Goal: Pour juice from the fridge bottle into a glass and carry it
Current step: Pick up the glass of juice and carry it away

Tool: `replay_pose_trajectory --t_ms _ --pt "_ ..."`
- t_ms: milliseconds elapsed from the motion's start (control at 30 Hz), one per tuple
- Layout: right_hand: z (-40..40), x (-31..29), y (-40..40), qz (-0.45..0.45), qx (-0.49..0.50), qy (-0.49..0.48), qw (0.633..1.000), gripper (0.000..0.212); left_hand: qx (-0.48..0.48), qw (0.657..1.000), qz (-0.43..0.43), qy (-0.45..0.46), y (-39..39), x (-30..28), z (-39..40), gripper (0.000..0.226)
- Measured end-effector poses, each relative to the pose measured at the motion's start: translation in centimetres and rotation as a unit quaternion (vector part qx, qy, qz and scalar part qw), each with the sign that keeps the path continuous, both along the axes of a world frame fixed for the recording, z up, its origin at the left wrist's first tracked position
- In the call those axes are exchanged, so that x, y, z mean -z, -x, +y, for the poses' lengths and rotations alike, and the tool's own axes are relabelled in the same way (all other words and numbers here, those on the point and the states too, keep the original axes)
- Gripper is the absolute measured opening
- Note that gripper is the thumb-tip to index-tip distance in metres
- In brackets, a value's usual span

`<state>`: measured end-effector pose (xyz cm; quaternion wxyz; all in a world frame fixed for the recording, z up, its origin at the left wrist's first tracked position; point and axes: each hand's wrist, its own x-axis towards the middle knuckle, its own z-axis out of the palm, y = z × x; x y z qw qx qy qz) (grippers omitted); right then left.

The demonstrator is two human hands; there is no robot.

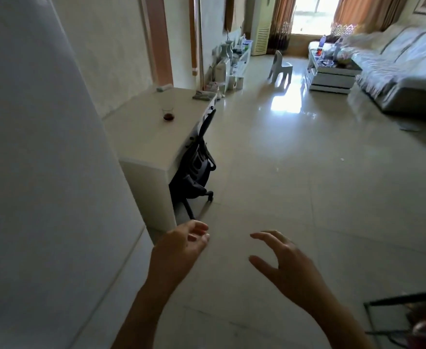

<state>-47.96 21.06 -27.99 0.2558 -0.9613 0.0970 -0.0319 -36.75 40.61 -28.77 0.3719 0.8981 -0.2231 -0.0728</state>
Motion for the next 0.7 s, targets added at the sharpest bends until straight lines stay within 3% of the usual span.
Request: replay_pose_trajectory --t_ms 333,700 --pt "-14.1 1.5 -14.2 0.002 -0.008 -0.027 1.0 0.048 -0.009 0.999 0.033 -0.025 -14.5 2.9 -13.3 0.013" --pt "-29.9 -0.8 -32.3 0.002 0.025 -0.021 0.999 0.05 0.012 1.0 0.02 0.009 -34.2 0.5 -30.3 0.01"
